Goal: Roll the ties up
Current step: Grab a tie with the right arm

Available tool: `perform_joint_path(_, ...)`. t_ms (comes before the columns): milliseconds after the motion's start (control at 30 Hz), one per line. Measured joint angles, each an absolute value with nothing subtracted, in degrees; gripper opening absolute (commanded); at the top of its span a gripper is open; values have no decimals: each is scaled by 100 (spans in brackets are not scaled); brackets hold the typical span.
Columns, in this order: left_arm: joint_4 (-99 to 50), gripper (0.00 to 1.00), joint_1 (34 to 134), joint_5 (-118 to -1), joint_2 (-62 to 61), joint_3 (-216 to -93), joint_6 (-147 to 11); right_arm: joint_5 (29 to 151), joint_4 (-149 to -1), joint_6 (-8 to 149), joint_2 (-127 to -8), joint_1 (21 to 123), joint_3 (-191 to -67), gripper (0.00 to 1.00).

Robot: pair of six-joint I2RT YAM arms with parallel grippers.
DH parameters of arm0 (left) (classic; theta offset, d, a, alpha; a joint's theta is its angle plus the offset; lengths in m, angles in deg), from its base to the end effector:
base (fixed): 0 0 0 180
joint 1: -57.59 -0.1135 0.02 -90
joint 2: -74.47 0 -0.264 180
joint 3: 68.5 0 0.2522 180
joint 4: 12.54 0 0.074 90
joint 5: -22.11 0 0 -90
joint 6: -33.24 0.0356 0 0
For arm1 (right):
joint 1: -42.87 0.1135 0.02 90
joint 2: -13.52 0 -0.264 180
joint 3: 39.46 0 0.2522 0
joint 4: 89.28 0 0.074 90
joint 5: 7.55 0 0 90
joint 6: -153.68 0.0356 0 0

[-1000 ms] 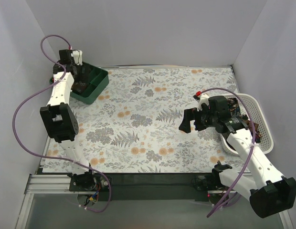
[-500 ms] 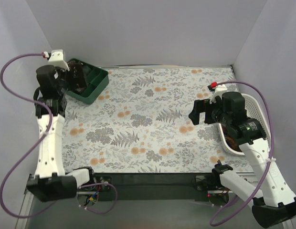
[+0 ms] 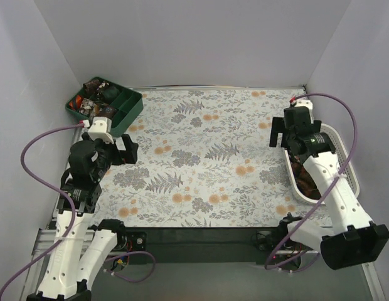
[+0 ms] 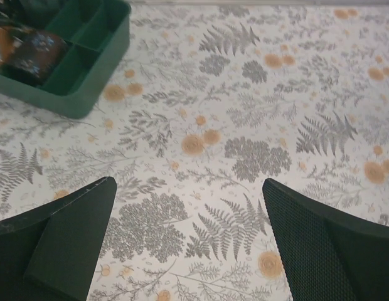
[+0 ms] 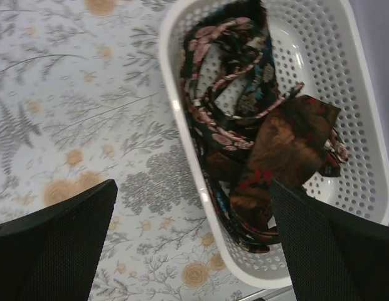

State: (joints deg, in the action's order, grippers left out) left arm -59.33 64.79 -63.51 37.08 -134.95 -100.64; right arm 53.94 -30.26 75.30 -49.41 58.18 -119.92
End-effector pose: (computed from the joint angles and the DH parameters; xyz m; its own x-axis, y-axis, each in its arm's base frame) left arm 0.1336 -0.0196 0.3630 -0.3544 -0.6518 -0.6704 -0.0673 0.7329 -0.6770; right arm 0.2159 0.0415 0.3548 -0.6032 0.0184 -0.7974 0.2392 0.9579 -0.1589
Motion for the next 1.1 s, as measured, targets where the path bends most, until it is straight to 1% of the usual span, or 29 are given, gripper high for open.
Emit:
perform_joint_path(167, -6082, 97, 6999, -6349, 3757, -13093, -10047, 5435, -3098, 7713, -5737, 4653, -12018, 93)
perform_joint_path(267, -6069, 97, 7305, -6347, 3831, -12962, -10042, 5955, -3404, 7720, -6113, 4235, -12020, 91)
perform_joint_path(400, -6054, 96, 7602, -6353, 3877, -12877, -9990, 6727, -4016, 7906, -6493, 3796, -12018, 83)
perform_joint_path(467, -6058, 96, 7712, -6377, 3879, -12861, -9961, 7020, -4346, 8061, -6690, 3599, -12012, 82)
perform_joint_path(500, -6060, 96, 7751, -6384, 3879, -12861, -9953, 7127, -4508, 8140, -6795, 3523, -12007, 79)
perform_joint_path(567, -6060, 96, 7814, -6395, 3879, -12861, -9926, 7319, -4805, 8297, -7011, 3405, -11977, 77)
perform_joint_path(667, -6060, 96, 7884, -6403, 3879, -12861, -9907, 7555, -5166, 8472, -7315, 3344, -11918, 70)
perform_joint_path(767, -6060, 96, 7924, -6403, 3879, -12861, -9896, 7721, -5417, 8592, -7562, 3317, -11786, 60)
perform_joint_path(800, -6060, 96, 7937, -6401, 3877, -12861, -9898, 7780, -5474, 8609, -7623, 3317, -11734, 55)
perform_joint_path(867, -6060, 96, 7950, -6401, 3870, -12861, -9898, 7920, -5594, 8682, -7704, 3302, -11649, 44)
perform_joint_path(900, -6060, 96, 7954, -6401, 3868, -12861, -9898, 7933, -5656, 8675, -7706, 3300, -11640, 36)
perform_joint_path(933, -6062, 96, 7959, -6401, 3861, -12861, -9900, 7949, -5719, 8688, -7702, 3295, -11640, 31)
perform_joint_path(967, -6060, 96, 7965, -6399, 3857, -12861, -9898, 7929, -5754, 8668, -7698, 3285, -11627, 24)
perform_joint_path(1000, -6060, 96, 7974, -6399, 3853, -12861, -9900, 7922, -5765, 8618, -7695, 3271, -11607, 12)
perform_joint_path(1067, -6060, 96, 7985, -6390, 3840, -12861, -9902, 7883, -5761, 8535, -7656, 3241, -11568, 3)
perform_joint_path(1100, -6058, 95, 7989, -6377, 3833, -12861, -9907, 7861, -5745, 8467, -7604, 3236, -11555, 1)
